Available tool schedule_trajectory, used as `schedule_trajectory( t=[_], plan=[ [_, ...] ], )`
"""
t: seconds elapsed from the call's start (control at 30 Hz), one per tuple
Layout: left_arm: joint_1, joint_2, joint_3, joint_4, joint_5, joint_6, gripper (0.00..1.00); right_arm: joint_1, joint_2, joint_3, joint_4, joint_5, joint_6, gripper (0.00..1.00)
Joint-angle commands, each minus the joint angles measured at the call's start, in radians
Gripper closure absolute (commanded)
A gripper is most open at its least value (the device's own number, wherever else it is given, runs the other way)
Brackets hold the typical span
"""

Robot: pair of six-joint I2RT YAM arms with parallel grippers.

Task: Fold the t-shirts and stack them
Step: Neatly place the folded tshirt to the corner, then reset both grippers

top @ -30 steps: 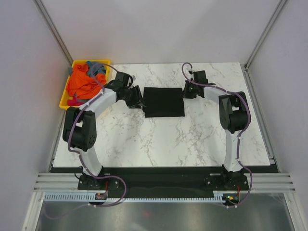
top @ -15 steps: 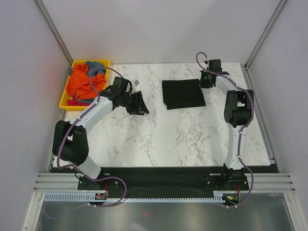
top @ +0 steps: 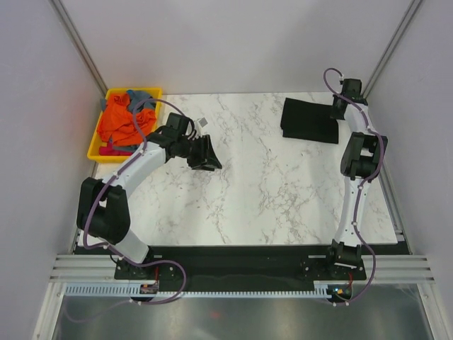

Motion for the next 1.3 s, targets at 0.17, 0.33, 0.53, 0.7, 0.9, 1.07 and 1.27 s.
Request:
schedule_trajectory(
  t=[0.17,0.33,0.53,0.7,0.9,1.07,1.27],
  plan=[
    [-0.001,-0.009,0.032,0.001,0.060,0.046,0.52,-0.027,0.119,0.203,0.142,0.129,-0.102,1.00],
    [-0.001,0.000,0.028,0.009,0.080,0.043,0.52,-0.036,0.188,0.270,0.255,0.147,-0.136,1.00],
    [-0.001,-0.008,0.019,0.027,0.083,0.034,0.52,-0.043,0.202,0.286,0.358,0.166,-0.163,1.00],
    [-0.003,-0.002,0.019,0.031,0.101,0.030,0.51,-0.043,0.205,0.292,0.388,0.149,-0.150,0.92],
    [-0.001,-0.037,0.012,0.035,0.062,0.039,0.51,-0.041,0.093,0.216,0.381,0.151,-0.079,0.56],
    [-0.003,-0.117,0.030,0.060,0.060,0.065,0.49,-0.030,-0.209,-0.069,0.371,0.109,0.085,0.02],
    [-0.001,-0.238,0.078,0.073,-0.015,0.092,0.46,0.063,-0.643,-0.419,0.281,0.108,0.244,0.02]
  ],
)
